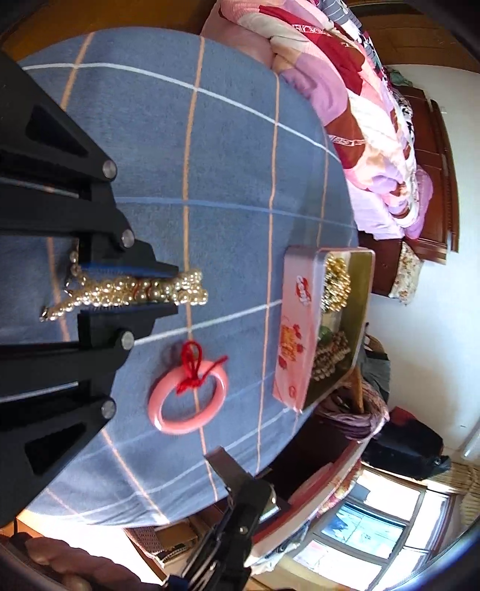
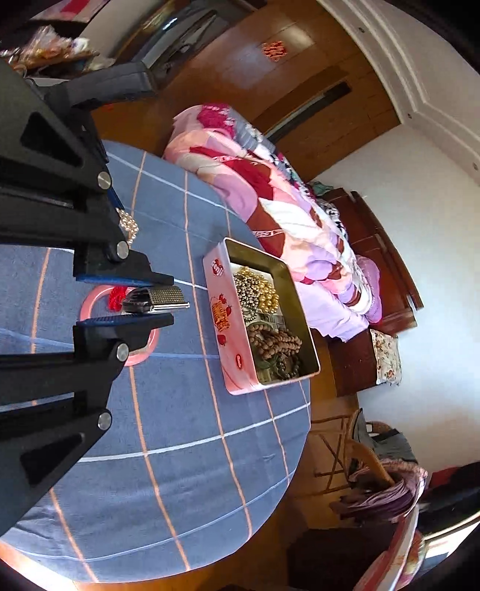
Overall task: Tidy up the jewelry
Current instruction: 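Lift the pearl necklace and watch and carry them over the tin, then lower both items into the tin and open both tools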
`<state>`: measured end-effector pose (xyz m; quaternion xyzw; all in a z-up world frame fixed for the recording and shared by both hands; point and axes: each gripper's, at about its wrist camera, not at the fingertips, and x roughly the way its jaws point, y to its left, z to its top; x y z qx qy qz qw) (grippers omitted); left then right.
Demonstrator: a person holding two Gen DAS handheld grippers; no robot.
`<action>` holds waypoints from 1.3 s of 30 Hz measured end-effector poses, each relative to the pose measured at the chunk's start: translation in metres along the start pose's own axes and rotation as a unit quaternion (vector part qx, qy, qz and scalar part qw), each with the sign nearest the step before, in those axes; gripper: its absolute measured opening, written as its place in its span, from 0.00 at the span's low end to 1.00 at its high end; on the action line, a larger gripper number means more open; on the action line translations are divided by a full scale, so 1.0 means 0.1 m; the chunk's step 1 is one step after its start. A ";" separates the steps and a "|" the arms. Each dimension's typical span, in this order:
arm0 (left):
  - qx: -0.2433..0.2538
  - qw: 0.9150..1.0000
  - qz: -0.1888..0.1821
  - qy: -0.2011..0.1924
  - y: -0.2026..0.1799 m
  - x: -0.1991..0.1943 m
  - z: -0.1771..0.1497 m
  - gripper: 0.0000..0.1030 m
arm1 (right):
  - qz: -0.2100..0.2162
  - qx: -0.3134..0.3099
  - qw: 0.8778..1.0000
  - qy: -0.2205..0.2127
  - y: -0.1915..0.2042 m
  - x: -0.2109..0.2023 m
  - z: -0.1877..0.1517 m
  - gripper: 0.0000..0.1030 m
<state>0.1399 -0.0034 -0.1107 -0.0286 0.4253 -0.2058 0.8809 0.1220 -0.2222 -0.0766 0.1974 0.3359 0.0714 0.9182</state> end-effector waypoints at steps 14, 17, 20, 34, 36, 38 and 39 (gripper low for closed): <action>0.020 0.998 -0.024 -0.054 -0.19 -0.36 0.20 0.13 | -0.031 -0.005 0.999 -0.033 -0.07 -0.25 0.08 0.12; 0.030 0.997 -0.025 -0.071 -0.23 -0.40 0.33 0.13 | -0.034 -0.007 0.998 -0.048 -0.10 -0.27 0.24 0.12; 0.031 0.995 -0.033 -0.084 -0.25 -0.40 0.51 0.13 | -0.041 -0.012 0.997 -0.064 -0.10 -0.26 0.42 0.12; 0.045 0.993 -0.029 -0.104 -0.38 0.27 1.29 0.13 | -0.086 -0.037 0.994 -0.060 -0.13 0.68 1.10 0.12; 0.040 0.994 -0.026 -0.100 -0.34 0.39 1.35 0.13 | -0.094 -0.042 0.993 -0.052 -0.14 0.87 1.16 0.12; 0.040 0.994 -0.023 -0.099 -0.32 0.47 1.39 0.13 | -0.103 -0.048 0.992 -0.049 -0.15 1.00 1.20 0.12; 0.039 0.994 -0.021 -0.097 -0.30 0.52 1.40 0.13 | -0.109 -0.054 0.991 -0.047 -0.15 1.08 1.22 0.12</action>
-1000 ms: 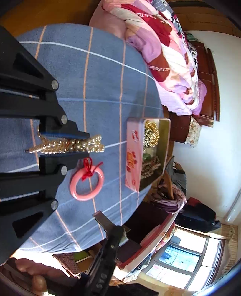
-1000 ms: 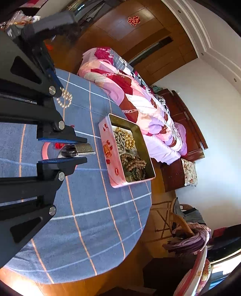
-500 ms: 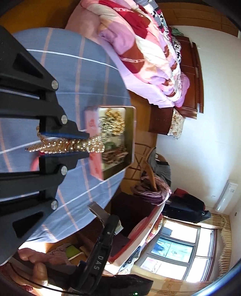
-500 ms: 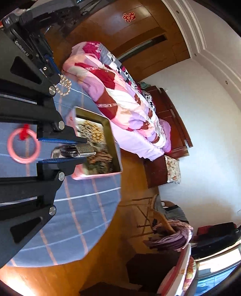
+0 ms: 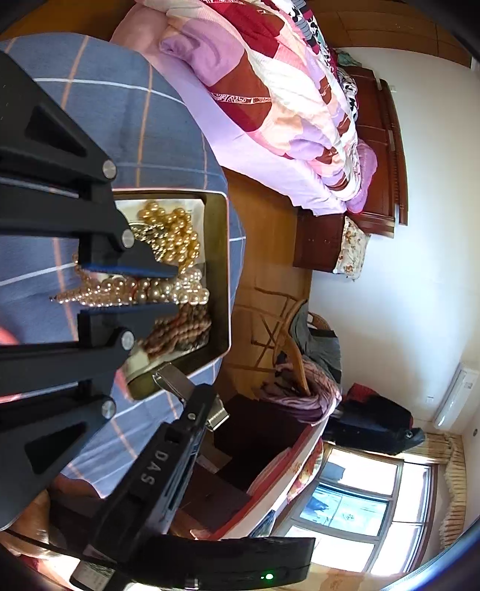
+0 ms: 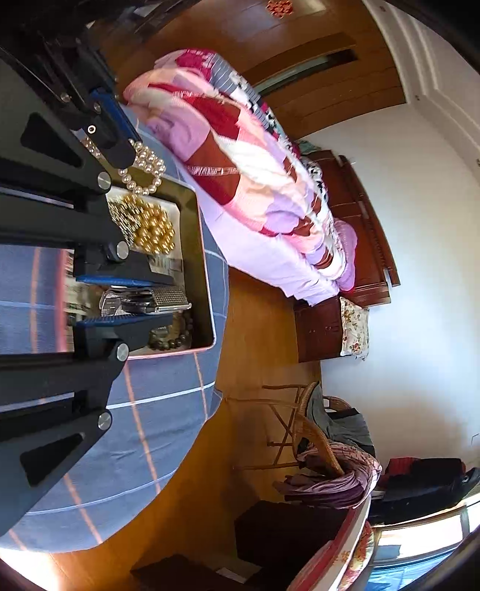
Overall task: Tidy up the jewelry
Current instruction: 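Lower both items into the tin and open both tools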
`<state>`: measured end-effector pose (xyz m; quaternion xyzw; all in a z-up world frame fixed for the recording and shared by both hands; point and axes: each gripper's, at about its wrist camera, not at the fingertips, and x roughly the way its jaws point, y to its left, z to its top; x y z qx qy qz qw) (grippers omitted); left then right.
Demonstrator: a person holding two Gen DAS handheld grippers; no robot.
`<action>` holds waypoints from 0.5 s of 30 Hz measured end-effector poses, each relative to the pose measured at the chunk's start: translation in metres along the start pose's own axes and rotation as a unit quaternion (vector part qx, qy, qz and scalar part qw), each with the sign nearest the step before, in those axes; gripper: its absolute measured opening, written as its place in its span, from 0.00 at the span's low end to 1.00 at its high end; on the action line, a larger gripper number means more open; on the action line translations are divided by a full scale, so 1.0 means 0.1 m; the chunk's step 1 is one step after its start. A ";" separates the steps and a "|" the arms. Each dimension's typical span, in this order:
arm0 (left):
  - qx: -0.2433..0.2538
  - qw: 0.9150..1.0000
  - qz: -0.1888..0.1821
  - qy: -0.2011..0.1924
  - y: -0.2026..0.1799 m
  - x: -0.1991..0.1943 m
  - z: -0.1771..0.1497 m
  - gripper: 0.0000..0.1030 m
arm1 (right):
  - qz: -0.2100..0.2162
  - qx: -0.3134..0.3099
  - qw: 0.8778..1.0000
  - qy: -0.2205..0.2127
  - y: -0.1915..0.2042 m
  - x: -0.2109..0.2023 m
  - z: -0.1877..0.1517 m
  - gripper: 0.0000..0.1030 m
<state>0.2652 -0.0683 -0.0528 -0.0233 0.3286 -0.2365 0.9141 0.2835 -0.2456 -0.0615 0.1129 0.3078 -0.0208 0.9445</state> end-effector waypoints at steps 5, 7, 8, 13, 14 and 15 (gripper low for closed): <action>-0.001 1.000 0.007 0.012 0.04 0.19 0.01 0.13 | -0.019 -0.028 0.999 0.021 0.08 0.36 0.06 0.12; -0.003 1.000 0.013 0.019 0.07 0.28 0.00 0.13 | -0.023 -0.035 0.998 0.035 0.09 0.50 0.07 0.12; -0.006 1.000 0.015 0.024 0.07 0.32 0.01 0.13 | -0.023 -0.040 0.998 0.042 0.11 0.57 0.07 0.12; -0.012 0.999 0.026 0.038 0.12 0.44 -0.06 0.13 | -0.023 -0.048 0.996 0.071 0.15 0.85 0.06 0.12; -0.011 0.999 0.027 0.040 0.11 0.44 -0.07 0.13 | -0.021 -0.047 0.996 0.074 0.15 0.89 0.05 0.12; -0.011 0.999 0.028 0.042 0.12 0.46 -0.09 0.13 | -0.017 -0.046 0.996 0.078 0.15 0.94 0.03 0.12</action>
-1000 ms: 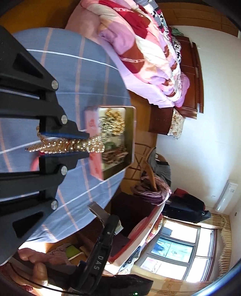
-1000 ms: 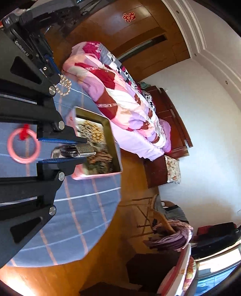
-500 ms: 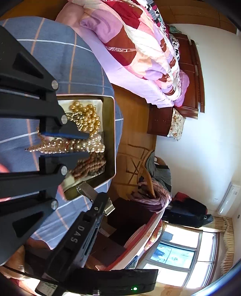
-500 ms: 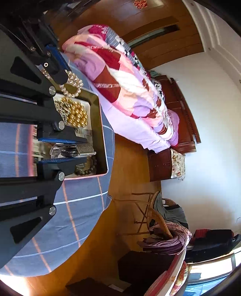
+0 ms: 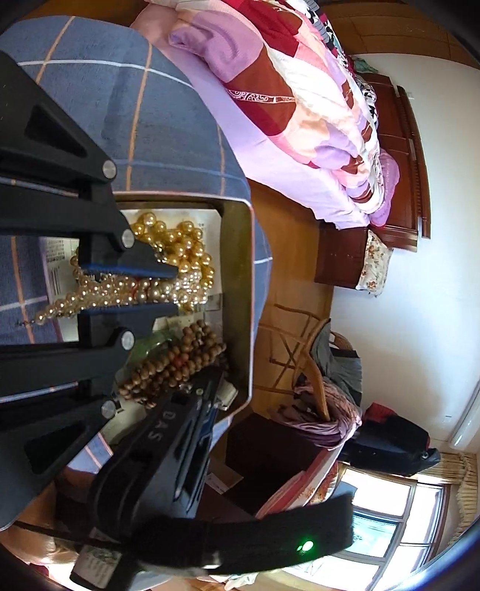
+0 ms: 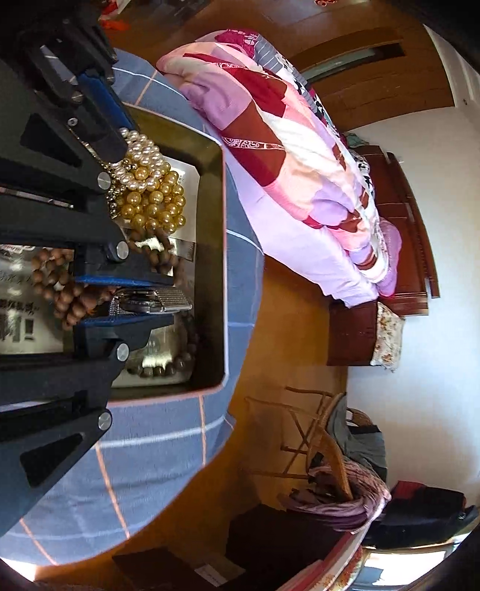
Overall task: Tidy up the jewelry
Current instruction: 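Lower both items into the tin and open both tools, then withdraw both tools back over the pink bangle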
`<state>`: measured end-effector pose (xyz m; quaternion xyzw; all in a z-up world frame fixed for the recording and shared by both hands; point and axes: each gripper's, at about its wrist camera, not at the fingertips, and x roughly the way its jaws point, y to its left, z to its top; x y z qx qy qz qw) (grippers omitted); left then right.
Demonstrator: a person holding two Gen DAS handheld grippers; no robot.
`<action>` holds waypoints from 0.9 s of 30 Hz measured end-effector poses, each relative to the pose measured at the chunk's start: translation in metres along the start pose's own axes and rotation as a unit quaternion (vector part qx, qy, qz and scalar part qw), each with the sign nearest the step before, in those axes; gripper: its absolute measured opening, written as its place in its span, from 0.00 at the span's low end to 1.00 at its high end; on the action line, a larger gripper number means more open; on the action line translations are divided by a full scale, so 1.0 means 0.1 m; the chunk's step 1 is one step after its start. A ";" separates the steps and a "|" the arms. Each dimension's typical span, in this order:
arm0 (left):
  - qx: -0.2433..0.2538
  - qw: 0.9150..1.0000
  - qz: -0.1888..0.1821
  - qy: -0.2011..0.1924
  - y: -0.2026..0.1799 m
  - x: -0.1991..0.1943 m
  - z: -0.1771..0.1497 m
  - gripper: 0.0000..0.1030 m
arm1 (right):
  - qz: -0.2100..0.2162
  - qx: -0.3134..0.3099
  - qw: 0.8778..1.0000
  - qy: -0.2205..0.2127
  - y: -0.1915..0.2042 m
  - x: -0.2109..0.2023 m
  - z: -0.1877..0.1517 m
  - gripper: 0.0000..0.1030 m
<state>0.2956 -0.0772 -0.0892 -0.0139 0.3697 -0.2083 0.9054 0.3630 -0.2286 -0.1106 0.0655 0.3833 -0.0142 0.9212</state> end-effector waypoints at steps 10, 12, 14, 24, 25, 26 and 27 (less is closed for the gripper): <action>0.013 0.999 0.027 0.023 -0.03 0.13 -0.04 0.15 | 0.034 0.007 0.999 0.032 0.02 0.09 0.03 0.34; 0.016 0.999 0.039 0.016 -0.06 0.03 0.00 0.30 | 0.039 0.008 0.999 0.017 0.04 -0.06 0.05 0.52; 0.011 0.999 0.042 0.003 -0.06 -0.08 0.06 0.75 | 0.031 0.002 0.999 -0.007 0.07 -0.23 0.06 0.70; 0.036 0.995 0.077 -0.061 -0.18 -0.90 -0.05 0.86 | 0.028 -0.009 0.997 -0.076 0.26 -1.27 -0.02 0.71; 0.032 0.995 0.077 -0.063 -0.17 -0.99 -0.10 0.91 | 0.021 -0.013 0.997 -0.077 0.28 -1.36 -0.07 0.71; 0.028 0.995 0.076 -0.063 -0.16 -1.04 -0.14 0.95 | 0.017 -0.016 0.997 -0.079 0.30 -1.45 -0.12 0.71; 0.024 0.995 0.073 -0.064 -0.15 -1.12 -0.19 0.96 | 0.014 -0.016 0.996 -0.082 0.31 -1.54 -0.19 0.71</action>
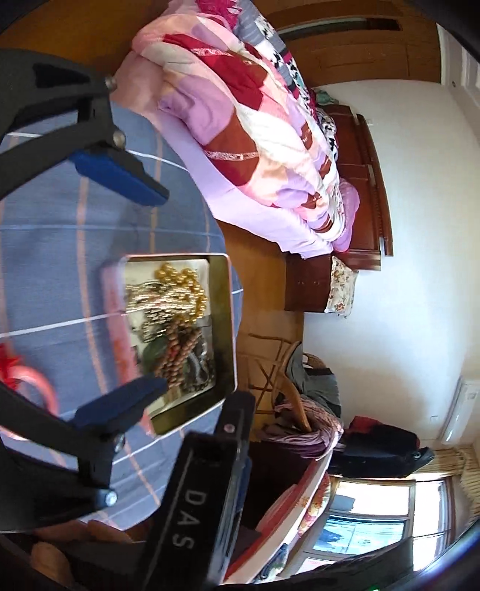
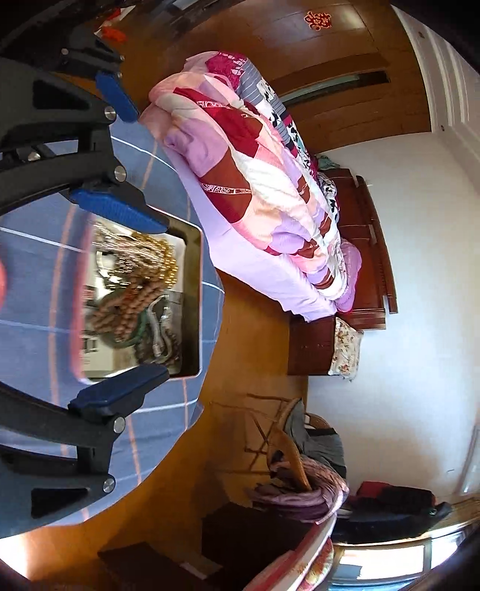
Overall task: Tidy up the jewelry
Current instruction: 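Withdraw both tools back over the pink bangle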
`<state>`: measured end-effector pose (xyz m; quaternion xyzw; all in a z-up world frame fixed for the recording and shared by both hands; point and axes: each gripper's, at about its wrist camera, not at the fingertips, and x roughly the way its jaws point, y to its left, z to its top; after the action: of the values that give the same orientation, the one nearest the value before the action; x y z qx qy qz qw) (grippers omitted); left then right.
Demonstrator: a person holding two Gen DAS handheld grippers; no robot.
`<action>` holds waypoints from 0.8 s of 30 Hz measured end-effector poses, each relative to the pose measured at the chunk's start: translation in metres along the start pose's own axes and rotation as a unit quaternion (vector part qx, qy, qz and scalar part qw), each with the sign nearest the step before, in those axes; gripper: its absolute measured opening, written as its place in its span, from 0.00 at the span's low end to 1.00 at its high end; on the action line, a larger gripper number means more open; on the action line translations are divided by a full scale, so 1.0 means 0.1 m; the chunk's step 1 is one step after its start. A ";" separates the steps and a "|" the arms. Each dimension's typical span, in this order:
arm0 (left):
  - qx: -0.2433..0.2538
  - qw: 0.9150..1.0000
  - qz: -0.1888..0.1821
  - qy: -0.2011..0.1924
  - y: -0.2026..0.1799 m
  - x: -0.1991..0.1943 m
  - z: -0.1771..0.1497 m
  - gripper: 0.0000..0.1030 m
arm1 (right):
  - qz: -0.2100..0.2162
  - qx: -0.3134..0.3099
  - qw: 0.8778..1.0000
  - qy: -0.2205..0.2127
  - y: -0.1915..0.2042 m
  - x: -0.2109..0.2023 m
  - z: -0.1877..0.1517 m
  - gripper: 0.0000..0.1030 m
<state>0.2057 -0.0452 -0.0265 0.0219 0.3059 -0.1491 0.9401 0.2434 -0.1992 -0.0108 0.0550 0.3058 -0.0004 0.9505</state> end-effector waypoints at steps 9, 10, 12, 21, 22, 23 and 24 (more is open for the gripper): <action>0.001 1.000 0.006 0.016 -0.01 -0.37 -0.46 0.98 | -0.018 0.002 1.000 -0.009 0.05 -0.66 -0.52 0.71; 0.005 1.000 0.006 0.018 -0.02 -0.41 -0.51 0.98 | -0.020 0.003 1.000 -0.009 0.05 -0.69 -0.56 0.71; 0.014 1.000 0.013 0.019 -0.06 -0.49 -0.60 0.98 | -0.020 0.006 1.000 -0.006 0.04 -0.77 -0.67 0.71; 0.031 0.999 0.022 0.021 -0.18 -0.72 -0.87 0.98 | -0.025 0.007 1.000 0.006 0.05 -0.95 -1.06 0.71; 0.031 0.999 0.025 0.021 -0.18 -0.73 -0.89 0.98 | -0.025 0.007 1.000 0.008 0.06 -0.96 -1.09 0.71; 0.029 0.999 0.025 0.022 -0.17 -0.74 -0.91 0.98 | -0.026 0.006 1.000 0.009 0.06 -0.97 -1.12 0.71; 0.027 0.999 0.025 0.022 -0.16 -0.76 -0.93 0.98 | -0.027 0.005 1.000 0.010 0.07 -0.97 -1.14 0.71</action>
<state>0.0897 -0.0280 -0.0576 0.0583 0.3218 -0.1334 0.9355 0.0989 -0.1833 -0.0458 0.0511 0.3169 -0.0269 0.9467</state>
